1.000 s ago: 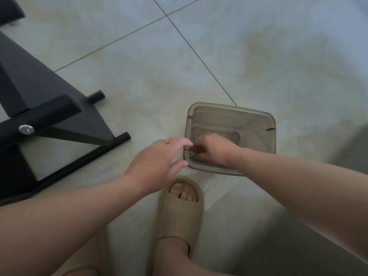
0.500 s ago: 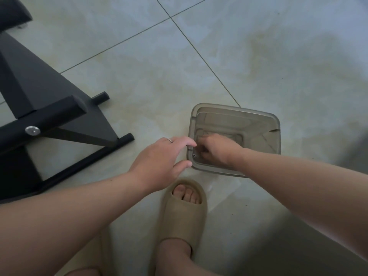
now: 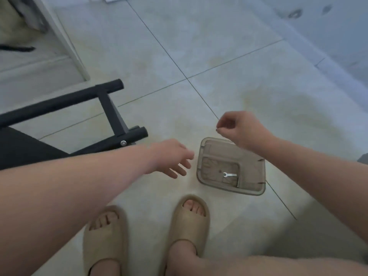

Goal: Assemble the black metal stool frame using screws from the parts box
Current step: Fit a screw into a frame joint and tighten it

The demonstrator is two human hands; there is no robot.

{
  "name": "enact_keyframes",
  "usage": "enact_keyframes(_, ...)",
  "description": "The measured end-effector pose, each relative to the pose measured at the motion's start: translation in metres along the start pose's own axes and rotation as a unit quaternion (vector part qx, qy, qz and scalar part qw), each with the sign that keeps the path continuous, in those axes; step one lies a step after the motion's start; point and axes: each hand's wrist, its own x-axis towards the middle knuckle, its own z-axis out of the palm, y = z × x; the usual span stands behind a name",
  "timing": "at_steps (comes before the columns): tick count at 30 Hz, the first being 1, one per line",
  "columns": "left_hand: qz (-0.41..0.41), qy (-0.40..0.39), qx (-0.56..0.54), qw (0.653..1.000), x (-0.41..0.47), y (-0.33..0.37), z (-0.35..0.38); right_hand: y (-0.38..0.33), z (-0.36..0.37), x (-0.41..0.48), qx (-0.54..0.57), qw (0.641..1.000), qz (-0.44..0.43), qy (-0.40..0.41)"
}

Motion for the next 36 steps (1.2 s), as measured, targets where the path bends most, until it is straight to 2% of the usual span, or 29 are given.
enact_keyframes(3, -0.043, -0.047, -0.192, 0.979, -0.043, 0.007, -0.024, -0.067, -0.017, -0.009, 0.042, 0.998, -0.039, 0.015)
enact_keyframes(8, 0.003, 0.028, -0.39, 0.92, -0.108, -0.001, -0.064, -0.171, -0.008, -0.039, 0.076, 0.991, -0.111, -0.015)
enact_keyframes(11, 0.034, 0.05, -0.452, 0.89, -0.14, -0.013, -0.081, -0.212, 0.009, -0.056, 0.079, 0.987, -0.135, -0.034)
enact_keyframes(14, 0.04, 0.049, -0.473, 0.879, -0.162, -0.024, -0.089, -0.235, 0.03, -0.069, 0.104, 0.984, -0.135, -0.046)
enact_keyframes(16, 0.022, 0.071, -0.472, 0.878, -0.171, -0.034, -0.097, -0.243, 0.042, -0.073, 0.129, 0.983, -0.13, -0.024)
enact_keyframes(18, -0.013, 0.121, -0.424, 0.898, -0.176, -0.046, -0.103, -0.243, 0.05, -0.071, 0.113, 0.985, -0.13, 0.01)
enact_keyframes(20, -0.043, 0.189, -0.348, 0.917, -0.176, -0.059, -0.107, -0.24, 0.054, -0.064, 0.081, 0.989, -0.12, 0.001)
enact_keyframes(22, -0.043, 0.259, -0.203, 0.943, -0.174, -0.069, -0.11, -0.234, 0.058, -0.055, 0.044, 0.994, -0.097, -0.04)
enact_keyframes(23, -0.031, 0.291, -0.081, 0.953, -0.172, -0.075, -0.112, -0.23, 0.061, -0.049, 0.011, 0.994, -0.088, -0.062)
enact_keyframes(25, 0.002, 0.313, 0.144, 0.939, -0.17, -0.081, -0.115, -0.225, 0.068, -0.038, -0.089, 0.987, -0.083, -0.104)
enact_keyframes(28, 0.001, 0.282, 0.3, 0.911, -0.165, -0.087, -0.114, -0.22, 0.079, -0.026, -0.204, 0.964, -0.084, -0.146)
enact_keyframes(33, -0.033, 0.307, 0.436, 0.846, -0.152, -0.091, -0.108, -0.215, 0.084, -0.013, -0.193, 0.961, -0.077, -0.182)
enact_keyframes(36, -0.044, 0.319, 0.447, 0.835, -0.153, -0.09, -0.099, -0.213, 0.081, -0.015, -0.194, 0.96, -0.087, -0.181)
